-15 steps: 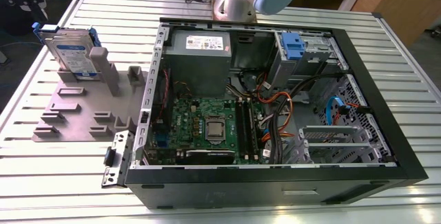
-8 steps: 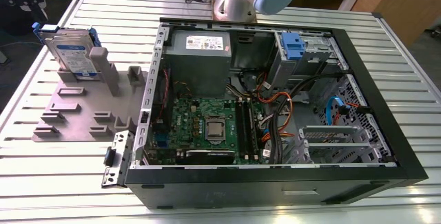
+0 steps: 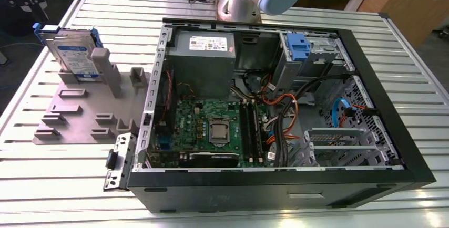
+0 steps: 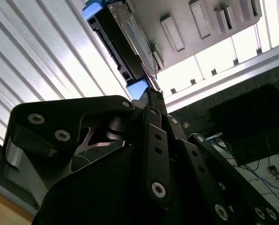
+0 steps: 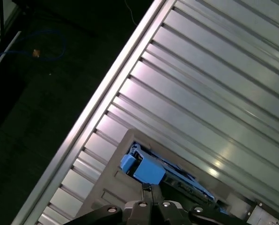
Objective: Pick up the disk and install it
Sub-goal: 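Pick up the disk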
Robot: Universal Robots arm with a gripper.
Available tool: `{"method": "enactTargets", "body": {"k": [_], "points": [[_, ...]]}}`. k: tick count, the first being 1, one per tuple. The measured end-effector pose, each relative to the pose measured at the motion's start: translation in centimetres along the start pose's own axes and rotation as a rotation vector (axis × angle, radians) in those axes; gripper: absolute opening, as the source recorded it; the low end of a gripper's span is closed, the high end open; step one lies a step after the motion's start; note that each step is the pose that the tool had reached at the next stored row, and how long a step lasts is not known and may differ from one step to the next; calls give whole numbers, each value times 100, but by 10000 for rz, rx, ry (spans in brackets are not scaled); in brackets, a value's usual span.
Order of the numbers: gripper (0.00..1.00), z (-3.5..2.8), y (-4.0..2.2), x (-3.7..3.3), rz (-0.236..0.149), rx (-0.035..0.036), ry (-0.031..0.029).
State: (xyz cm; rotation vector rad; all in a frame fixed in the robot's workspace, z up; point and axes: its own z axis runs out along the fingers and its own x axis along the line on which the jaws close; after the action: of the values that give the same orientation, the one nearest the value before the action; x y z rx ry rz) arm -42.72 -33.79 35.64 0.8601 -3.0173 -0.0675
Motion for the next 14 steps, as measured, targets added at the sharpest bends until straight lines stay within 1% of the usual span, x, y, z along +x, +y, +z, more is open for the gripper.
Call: {"method": "enactTargets", "body": {"k": [3, 5, 14], "points": [[11, 1, 0, 0, -456, -4, 20], [11, 0, 0, 0, -619, -6, 28], [11, 1, 0, 0, -649, -6, 28]]}}
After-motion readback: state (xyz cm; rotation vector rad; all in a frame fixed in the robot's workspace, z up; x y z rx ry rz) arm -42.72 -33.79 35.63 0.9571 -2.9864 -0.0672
